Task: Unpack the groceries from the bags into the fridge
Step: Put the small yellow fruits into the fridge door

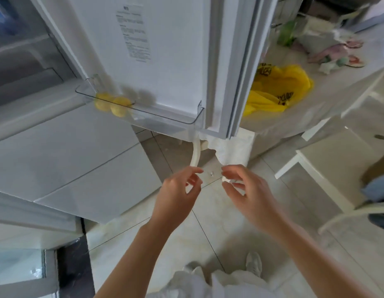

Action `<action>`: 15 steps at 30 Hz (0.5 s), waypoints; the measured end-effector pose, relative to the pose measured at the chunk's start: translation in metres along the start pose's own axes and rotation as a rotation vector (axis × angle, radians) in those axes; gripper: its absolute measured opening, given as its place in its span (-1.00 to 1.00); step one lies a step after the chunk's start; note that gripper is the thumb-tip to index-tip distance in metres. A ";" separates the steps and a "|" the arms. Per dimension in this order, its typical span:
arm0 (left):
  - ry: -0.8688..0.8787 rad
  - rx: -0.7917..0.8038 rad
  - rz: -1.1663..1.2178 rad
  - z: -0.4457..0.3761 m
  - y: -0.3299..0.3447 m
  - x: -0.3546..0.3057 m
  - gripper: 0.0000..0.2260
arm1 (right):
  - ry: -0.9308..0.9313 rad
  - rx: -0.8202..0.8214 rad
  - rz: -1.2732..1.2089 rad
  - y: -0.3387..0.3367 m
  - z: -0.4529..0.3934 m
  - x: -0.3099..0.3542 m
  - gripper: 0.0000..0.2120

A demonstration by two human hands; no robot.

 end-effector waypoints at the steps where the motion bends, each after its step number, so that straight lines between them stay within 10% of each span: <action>1: -0.001 0.017 -0.006 -0.004 0.015 -0.006 -0.82 | 0.028 -0.005 -0.008 -0.008 0.005 -0.013 -0.75; 15: -0.042 0.159 -0.035 -0.097 0.218 -0.132 -0.81 | 0.203 0.060 0.033 -0.179 0.052 -0.184 -0.70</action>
Point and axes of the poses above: each hand's wrist, its own z-axis away from the middle knuckle, its own y-axis out of the palm, x = y × z, the point moved 7 cm from there along -z, towards the middle knuckle, and after that the axes turned 12 degrees about x, right-handed, at the moved point
